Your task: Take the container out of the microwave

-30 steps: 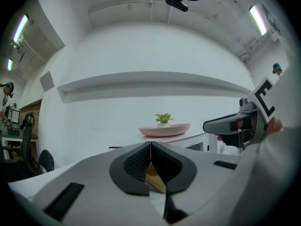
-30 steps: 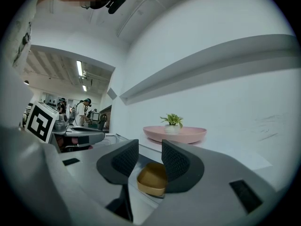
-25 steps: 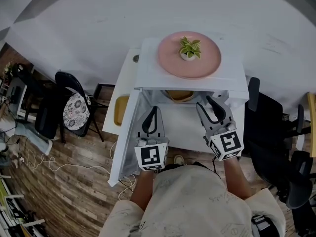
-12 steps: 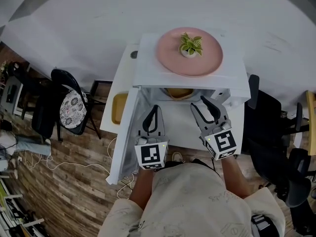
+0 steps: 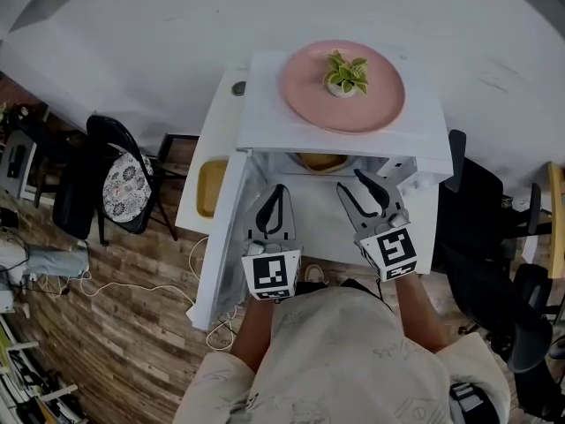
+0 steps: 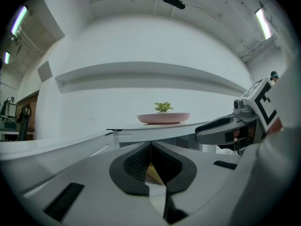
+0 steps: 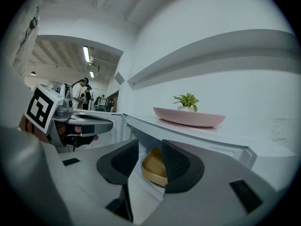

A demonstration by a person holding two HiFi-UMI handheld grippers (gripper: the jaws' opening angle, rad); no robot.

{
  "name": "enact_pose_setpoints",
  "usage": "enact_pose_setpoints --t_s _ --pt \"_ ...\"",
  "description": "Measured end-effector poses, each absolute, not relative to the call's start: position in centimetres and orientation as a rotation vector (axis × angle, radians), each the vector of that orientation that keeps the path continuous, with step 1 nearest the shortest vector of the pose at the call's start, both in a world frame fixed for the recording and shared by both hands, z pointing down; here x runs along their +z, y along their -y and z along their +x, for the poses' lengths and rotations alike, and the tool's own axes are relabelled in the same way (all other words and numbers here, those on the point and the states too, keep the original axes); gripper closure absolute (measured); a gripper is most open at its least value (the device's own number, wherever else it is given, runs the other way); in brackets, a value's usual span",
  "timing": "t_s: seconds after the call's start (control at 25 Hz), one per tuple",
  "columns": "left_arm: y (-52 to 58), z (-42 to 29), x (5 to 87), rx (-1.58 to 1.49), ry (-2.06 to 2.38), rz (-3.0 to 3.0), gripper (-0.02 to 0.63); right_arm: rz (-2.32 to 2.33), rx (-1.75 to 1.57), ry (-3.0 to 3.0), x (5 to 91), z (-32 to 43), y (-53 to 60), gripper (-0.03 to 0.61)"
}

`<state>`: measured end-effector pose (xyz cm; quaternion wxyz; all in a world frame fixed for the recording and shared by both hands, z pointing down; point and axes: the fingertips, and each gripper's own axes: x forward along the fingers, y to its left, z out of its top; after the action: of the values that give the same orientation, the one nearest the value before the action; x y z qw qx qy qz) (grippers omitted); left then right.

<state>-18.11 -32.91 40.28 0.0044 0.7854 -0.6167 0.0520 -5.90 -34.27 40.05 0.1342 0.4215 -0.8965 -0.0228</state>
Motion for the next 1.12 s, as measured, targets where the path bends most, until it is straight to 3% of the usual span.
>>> enact_pose_setpoints --t_s 1.12 --pt "33.0 -18.8 44.2 0.239 1.911 2.394 0.604 0.859 -0.195 2.299 49.9 -8.5 36.9 0.41"
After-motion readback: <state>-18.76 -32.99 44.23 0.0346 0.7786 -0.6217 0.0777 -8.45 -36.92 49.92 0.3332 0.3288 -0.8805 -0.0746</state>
